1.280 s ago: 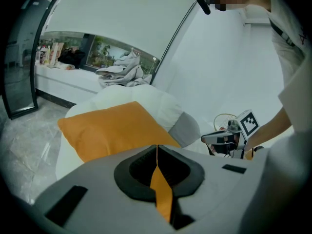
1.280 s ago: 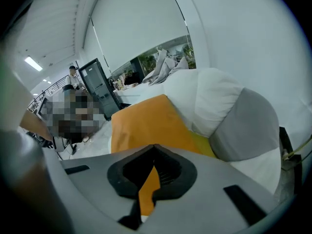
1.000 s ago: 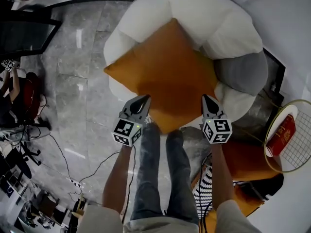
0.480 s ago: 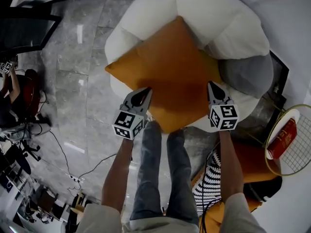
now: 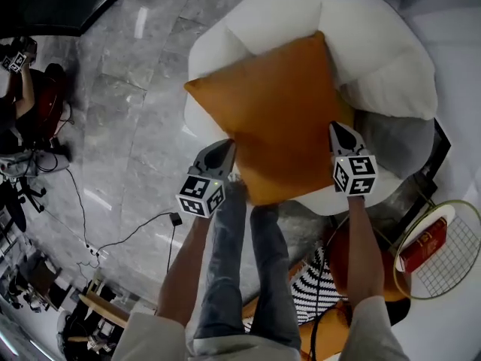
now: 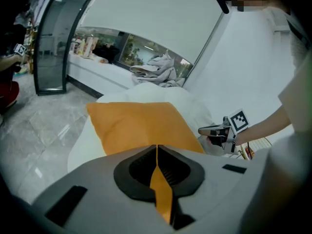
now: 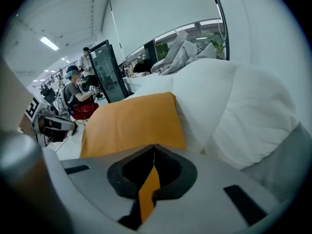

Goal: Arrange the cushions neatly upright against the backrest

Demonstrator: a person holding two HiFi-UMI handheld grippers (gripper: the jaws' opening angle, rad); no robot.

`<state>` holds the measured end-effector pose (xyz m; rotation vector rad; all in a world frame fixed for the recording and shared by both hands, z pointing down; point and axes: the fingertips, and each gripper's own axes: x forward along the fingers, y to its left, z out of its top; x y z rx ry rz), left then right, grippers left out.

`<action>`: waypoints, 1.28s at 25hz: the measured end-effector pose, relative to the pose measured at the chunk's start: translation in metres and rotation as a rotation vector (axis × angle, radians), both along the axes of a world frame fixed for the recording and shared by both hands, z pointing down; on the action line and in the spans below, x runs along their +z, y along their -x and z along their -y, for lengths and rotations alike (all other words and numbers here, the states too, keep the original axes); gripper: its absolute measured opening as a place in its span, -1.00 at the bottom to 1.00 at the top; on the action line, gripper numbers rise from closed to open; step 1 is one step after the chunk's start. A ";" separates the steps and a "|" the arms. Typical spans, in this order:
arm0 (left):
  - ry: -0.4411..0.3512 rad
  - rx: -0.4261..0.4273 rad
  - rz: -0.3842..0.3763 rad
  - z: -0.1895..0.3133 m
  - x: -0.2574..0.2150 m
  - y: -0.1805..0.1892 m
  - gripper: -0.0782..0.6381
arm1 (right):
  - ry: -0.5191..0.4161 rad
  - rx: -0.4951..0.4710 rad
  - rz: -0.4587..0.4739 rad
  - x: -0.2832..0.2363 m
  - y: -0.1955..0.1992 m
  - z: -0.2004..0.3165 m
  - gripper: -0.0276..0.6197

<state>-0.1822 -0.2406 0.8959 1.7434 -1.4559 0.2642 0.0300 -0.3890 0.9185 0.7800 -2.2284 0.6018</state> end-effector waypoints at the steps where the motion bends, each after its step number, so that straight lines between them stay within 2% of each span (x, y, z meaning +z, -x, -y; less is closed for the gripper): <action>1: 0.003 -0.022 -0.007 -0.002 0.002 0.003 -0.69 | 0.006 -0.008 -0.003 0.003 0.003 0.002 -0.83; 4: 0.026 -0.051 -0.049 -0.007 0.011 0.002 -0.69 | 0.057 -0.044 -0.003 0.014 0.005 0.003 -0.78; 5: 0.046 -0.055 -0.066 -0.010 0.016 -0.001 -0.66 | 0.092 -0.058 0.011 0.019 0.006 0.002 -0.35; 6: 0.070 -0.061 -0.085 -0.013 0.022 -0.003 -0.39 | 0.127 -0.073 0.024 0.025 0.007 -0.001 -0.03; 7: 0.092 -0.071 -0.103 -0.016 0.028 -0.004 -0.05 | 0.155 -0.086 0.029 0.030 0.007 -0.002 0.05; 8: 0.110 -0.082 -0.116 -0.018 0.034 -0.004 0.16 | 0.174 -0.096 0.027 0.035 0.006 -0.001 0.15; 9: 0.122 -0.090 -0.125 -0.020 0.038 -0.004 0.24 | 0.186 -0.099 0.021 0.040 0.005 0.000 0.20; 14: 0.160 -0.101 -0.144 -0.020 0.055 -0.005 0.33 | 0.261 -0.088 0.011 0.061 0.000 0.013 0.46; 20: 0.209 -0.098 -0.164 -0.005 0.070 -0.009 0.34 | 0.332 -0.088 0.006 0.077 0.005 0.014 0.50; 23: 0.231 -0.138 -0.190 0.005 0.077 -0.008 0.34 | 0.374 -0.070 0.018 0.085 0.008 0.012 0.50; 27: 0.270 -0.134 -0.184 0.011 0.084 -0.007 0.34 | 0.406 -0.067 0.046 0.087 0.012 0.009 0.48; 28: 0.269 -0.132 -0.187 0.011 0.083 -0.007 0.32 | 0.412 -0.073 0.053 0.086 0.014 0.007 0.41; 32: 0.254 -0.126 -0.187 0.006 0.077 -0.009 -0.16 | 0.446 -0.103 0.065 0.078 0.021 -0.005 -0.11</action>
